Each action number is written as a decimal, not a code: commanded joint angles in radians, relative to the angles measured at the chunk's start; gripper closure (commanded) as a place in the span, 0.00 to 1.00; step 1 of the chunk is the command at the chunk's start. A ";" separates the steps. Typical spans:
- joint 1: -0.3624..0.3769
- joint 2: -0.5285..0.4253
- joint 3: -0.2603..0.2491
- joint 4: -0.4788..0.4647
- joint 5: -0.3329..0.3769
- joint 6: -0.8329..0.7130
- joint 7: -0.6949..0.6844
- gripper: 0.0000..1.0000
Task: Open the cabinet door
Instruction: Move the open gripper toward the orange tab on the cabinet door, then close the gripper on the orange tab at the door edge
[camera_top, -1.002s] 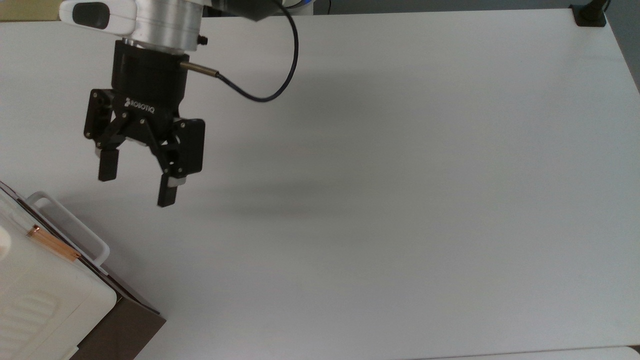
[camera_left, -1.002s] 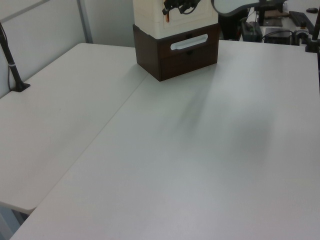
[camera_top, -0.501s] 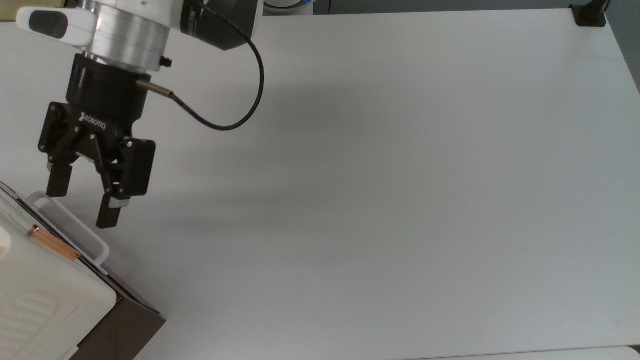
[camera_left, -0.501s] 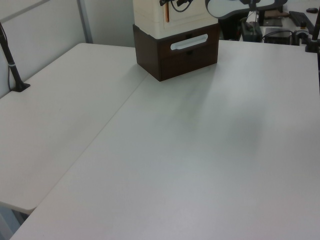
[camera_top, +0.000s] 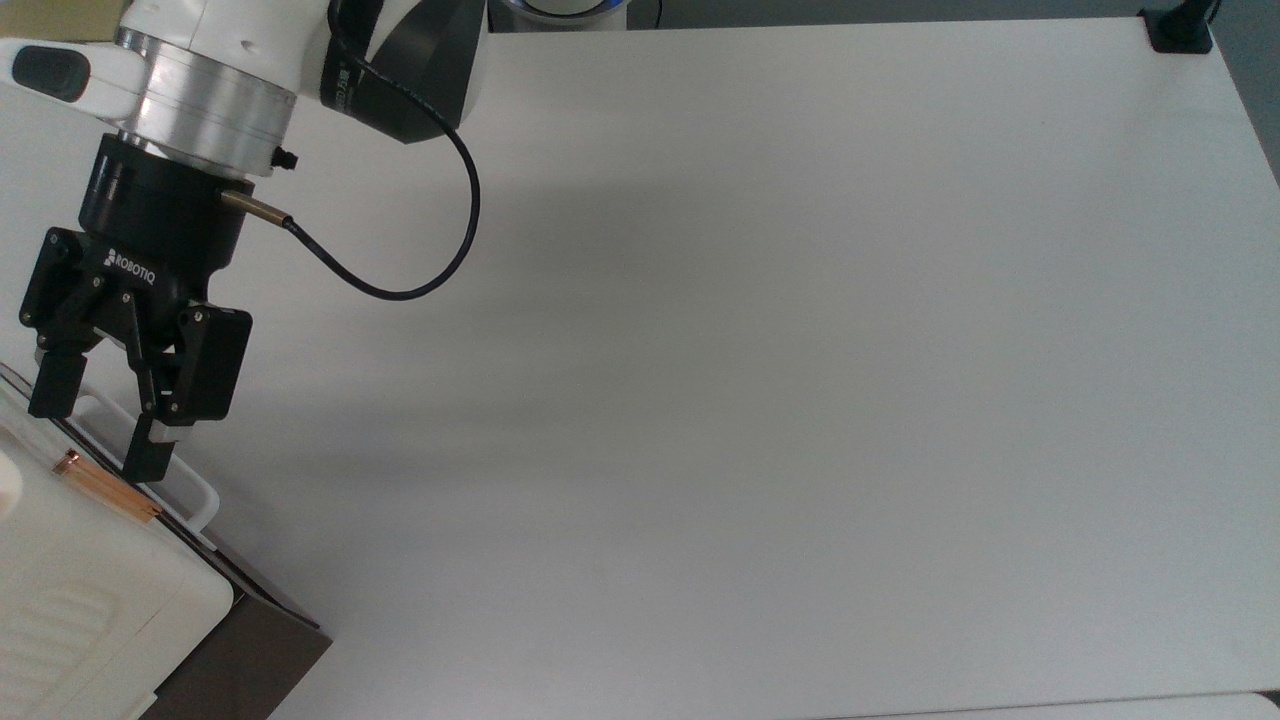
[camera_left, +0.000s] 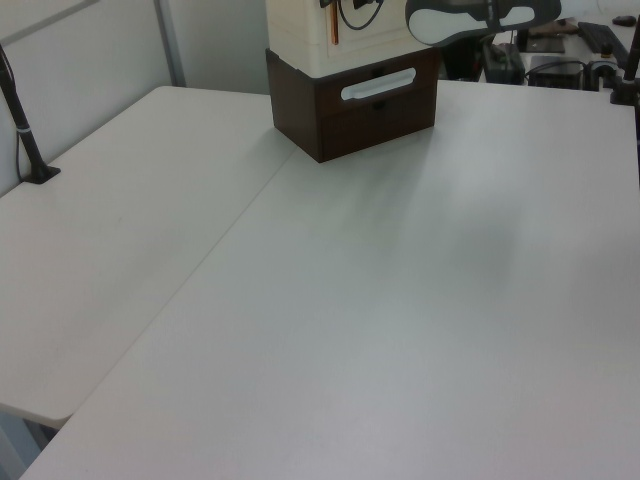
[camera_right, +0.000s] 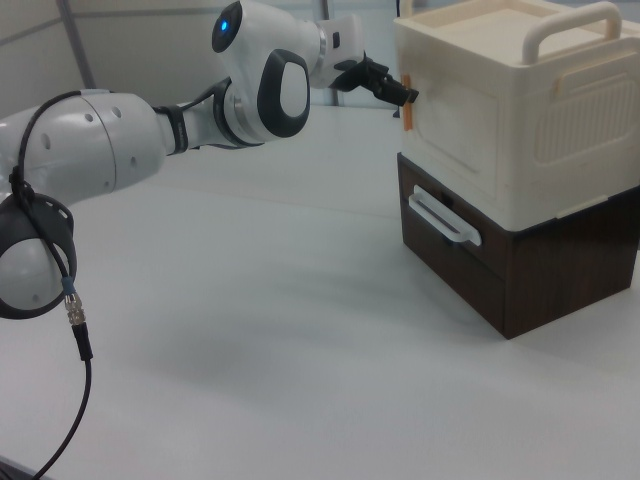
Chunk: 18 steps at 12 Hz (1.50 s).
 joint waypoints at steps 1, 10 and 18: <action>-0.004 0.014 -0.022 0.025 -0.021 0.015 0.037 0.22; 0.013 0.006 -0.037 -0.007 -0.027 0.015 -0.085 0.78; 0.016 -0.081 -0.031 -0.090 -0.009 0.012 -0.191 1.00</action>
